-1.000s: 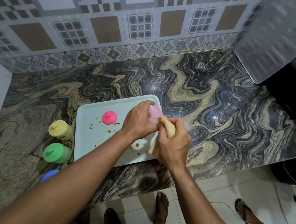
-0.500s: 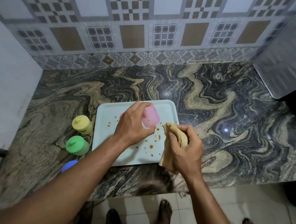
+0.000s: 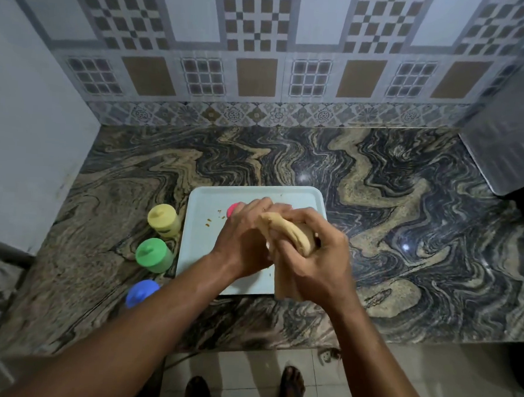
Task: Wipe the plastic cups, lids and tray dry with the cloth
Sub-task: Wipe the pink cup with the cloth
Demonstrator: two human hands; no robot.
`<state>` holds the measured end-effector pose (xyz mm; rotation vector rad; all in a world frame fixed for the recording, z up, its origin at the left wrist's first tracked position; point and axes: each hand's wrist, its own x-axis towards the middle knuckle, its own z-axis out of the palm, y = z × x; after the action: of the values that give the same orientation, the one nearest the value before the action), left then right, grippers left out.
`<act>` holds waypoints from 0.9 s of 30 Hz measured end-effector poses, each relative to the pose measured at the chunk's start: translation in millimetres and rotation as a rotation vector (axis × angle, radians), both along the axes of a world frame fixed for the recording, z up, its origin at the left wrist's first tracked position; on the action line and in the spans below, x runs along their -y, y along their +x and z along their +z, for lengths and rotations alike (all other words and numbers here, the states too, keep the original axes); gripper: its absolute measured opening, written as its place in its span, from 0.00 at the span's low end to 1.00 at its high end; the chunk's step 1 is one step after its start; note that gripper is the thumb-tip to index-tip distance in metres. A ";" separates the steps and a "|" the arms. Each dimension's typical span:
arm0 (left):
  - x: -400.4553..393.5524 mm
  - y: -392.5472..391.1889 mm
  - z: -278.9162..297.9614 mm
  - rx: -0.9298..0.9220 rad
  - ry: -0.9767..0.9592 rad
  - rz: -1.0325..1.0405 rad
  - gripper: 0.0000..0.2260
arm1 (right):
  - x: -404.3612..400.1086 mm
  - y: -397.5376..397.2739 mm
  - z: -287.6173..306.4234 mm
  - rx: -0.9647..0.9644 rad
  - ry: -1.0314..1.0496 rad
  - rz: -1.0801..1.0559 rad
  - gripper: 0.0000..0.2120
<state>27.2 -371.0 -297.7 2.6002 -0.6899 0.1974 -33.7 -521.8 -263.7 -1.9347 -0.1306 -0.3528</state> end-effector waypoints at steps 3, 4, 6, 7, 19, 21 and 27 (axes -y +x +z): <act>-1.1 -8.5 -5.7 0.059 0.079 -0.156 0.20 | -2.4 18.3 -5.7 0.061 -0.267 -0.204 0.08; -2.9 -11.5 -6.5 0.070 0.140 -0.209 0.23 | -0.4 23.2 -8.7 0.063 -0.310 -0.312 0.08; -9.0 -12.9 -6.7 0.067 0.205 -0.241 0.29 | 6.1 28.9 -14.2 0.055 -0.286 -0.402 0.08; -11.9 -12.0 -5.3 0.060 0.224 -0.233 0.31 | 9.0 28.9 -16.4 0.036 -0.264 -0.401 0.08; -12.2 -16.5 8.5 -0.041 0.449 -0.354 0.15 | 7.2 10.9 7.0 -0.066 -0.053 0.011 0.08; -5.1 -23.6 10.8 -0.105 0.597 -0.420 0.14 | 3.6 20.0 14.6 -0.134 -0.252 0.180 0.09; -4.7 -19.8 8.7 0.088 0.654 -0.611 0.29 | 11.0 47.4 10.9 -0.009 -0.522 -0.216 0.07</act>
<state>7.4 -366.2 -288.9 2.7978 -1.7802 -0.1324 13.7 -532.8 -252.8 -2.4761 -0.0048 -0.4883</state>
